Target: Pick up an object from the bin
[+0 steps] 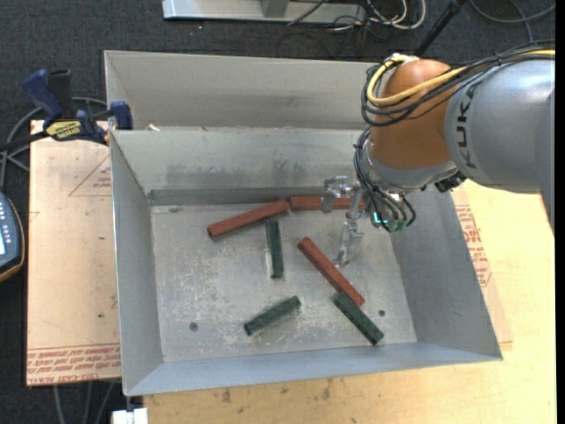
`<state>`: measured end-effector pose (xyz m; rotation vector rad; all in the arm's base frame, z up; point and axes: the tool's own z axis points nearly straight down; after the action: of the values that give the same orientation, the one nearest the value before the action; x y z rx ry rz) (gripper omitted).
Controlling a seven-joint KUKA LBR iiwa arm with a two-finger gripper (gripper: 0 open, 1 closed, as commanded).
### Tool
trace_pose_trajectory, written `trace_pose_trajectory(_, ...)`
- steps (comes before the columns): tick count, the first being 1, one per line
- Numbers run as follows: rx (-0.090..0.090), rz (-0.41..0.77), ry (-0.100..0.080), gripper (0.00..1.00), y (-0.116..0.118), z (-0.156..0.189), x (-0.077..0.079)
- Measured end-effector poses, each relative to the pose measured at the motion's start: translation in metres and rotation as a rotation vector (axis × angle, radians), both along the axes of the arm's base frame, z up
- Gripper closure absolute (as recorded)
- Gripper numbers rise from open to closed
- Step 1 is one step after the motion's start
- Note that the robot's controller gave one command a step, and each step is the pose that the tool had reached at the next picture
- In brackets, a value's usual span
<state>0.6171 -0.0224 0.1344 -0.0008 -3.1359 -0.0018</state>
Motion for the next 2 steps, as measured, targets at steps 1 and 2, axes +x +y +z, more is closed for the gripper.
trace_pose_trajectory(1, 0.000, -0.210, -0.003, 0.00, -0.0015, -0.0660, -0.0373)
trace_pose_trajectory(2, -0.001, -0.208, -0.008, 1.00, -0.0015, -0.0638, -0.0356)
